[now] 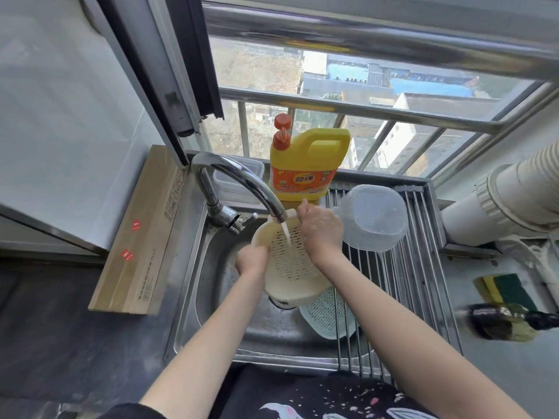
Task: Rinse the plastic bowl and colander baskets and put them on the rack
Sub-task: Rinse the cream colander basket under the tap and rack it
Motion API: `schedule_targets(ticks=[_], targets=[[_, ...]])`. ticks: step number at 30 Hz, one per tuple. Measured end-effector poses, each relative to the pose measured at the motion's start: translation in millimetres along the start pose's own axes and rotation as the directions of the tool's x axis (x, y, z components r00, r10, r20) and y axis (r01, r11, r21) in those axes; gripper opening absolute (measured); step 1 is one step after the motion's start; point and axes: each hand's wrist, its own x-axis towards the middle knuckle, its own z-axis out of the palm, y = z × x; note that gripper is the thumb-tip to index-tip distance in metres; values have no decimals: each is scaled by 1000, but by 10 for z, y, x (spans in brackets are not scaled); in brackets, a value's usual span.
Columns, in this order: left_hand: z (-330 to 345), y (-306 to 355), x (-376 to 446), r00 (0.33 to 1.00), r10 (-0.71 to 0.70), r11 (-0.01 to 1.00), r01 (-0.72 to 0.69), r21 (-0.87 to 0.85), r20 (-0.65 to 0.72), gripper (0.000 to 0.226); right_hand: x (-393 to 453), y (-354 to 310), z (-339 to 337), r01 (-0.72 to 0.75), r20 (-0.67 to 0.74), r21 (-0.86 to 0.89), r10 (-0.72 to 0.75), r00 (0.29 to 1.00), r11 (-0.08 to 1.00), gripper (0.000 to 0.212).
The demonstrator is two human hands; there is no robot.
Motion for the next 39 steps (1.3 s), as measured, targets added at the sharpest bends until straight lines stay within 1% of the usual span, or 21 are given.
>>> schedule_targets(ticks=[1, 2, 3, 4, 6, 8, 9, 10, 12, 14, 17, 19, 21, 24, 27, 29, 30, 32, 34, 36, 39], targets=[[0, -19, 3, 991, -101, 988, 111, -112, 92, 33, -41, 14, 15, -13, 21, 12, 12, 1000, 1000, 32], [-9, -31, -4, 959, -173, 951, 222, -213, 225, 40, -72, 39, 40, -23, 33, 22, 22, 999, 999, 32], [-28, -49, -27, 904, -211, 907, 323, -271, 372, 40, -83, 68, 54, -35, 38, 28, 34, 999, 999, 29], [-60, -45, -92, 839, -236, 873, 405, -273, 490, 31, -73, 89, 59, -73, 30, 7, 72, 997, 997, 26], [-92, -106, -122, 698, -235, 833, 504, -230, 677, 26, -25, 140, 44, -218, 22, 12, 218, 976, 976, 27], [-89, -173, -96, 618, -173, 788, 554, -268, 767, 32, 42, 201, 6, -373, 58, 121, 369, 928, 920, 41], [-59, -188, -79, 623, -153, 770, 562, -303, 767, 32, 66, 227, -13, -418, 70, 198, 412, 908, 887, 49], [-30, -195, -77, 635, -134, 752, 565, -339, 761, 30, 104, 251, -6, -417, 80, 234, 410, 909, 879, 53], [37, -181, -51, 698, -145, 748, 542, -383, 702, 26, 146, 265, -31, -329, 83, 247, 318, 944, 911, 56], [73, -153, -1, 726, -162, 753, 529, -392, 668, 30, 162, 277, -69, -225, 75, 312, 212, 974, 923, 55], [106, -90, 128, 752, -155, 768, 500, -401, 641, 31, 144, 272, -144, -104, 67, 531, 81, 994, 841, 46], [152, -14, 156, 757, -132, 800, 463, -383, 640, 22, 112, 265, -155, -62, 70, 635, 22, 997, 770, 39], [199, 86, 71, 743, -126, 853, 419, -310, 657, 12, 44, 261, -172, -50, 74, 695, -2, 997, 717, 33], [327, 117, -4, 784, -128, 919, 324, -225, 607, 4, -72, 286, -198, -15, 36, 698, -14, 999, 716, 27], [409, 41, -7, 835, -124, 905, 316, -283, 537, 28, -97, 315, -185, -39, 1, 646, 51, 999, 763, 30], [457, 5, 9, 878, -63, 898, 258, -357, 474, 32, -85, 329, -170, -79, -1, 618, 102, 995, 782, 40], [464, 11, 10, 904, -11, 915, 182, -361, 427, 30, -74, 343, -170, -104, 3, 622, 131, 991, 776, 44], [408, 67, 4, 936, 122, 946, -10, -323, 330, 21, -69, 370, -212, -174, 45, 662, 193, 980, 729, 43], [317, 158, 46, 919, 270, 942, -190, -277, 288, 18, -92, 387, -251, -251, 164, 673, 191, 968, 696, 43], [239, 249, 111, 870, 368, 930, -343, -135, 327, 20, -110, 424, -246, -327, 306, 668, 153, 940, 668, 42], [143, 345, 123, 827, 355, 911, -410, 36, 435, 23, -76, 501, -293, -429, 421, 662, 168, 891, 615, 40]])
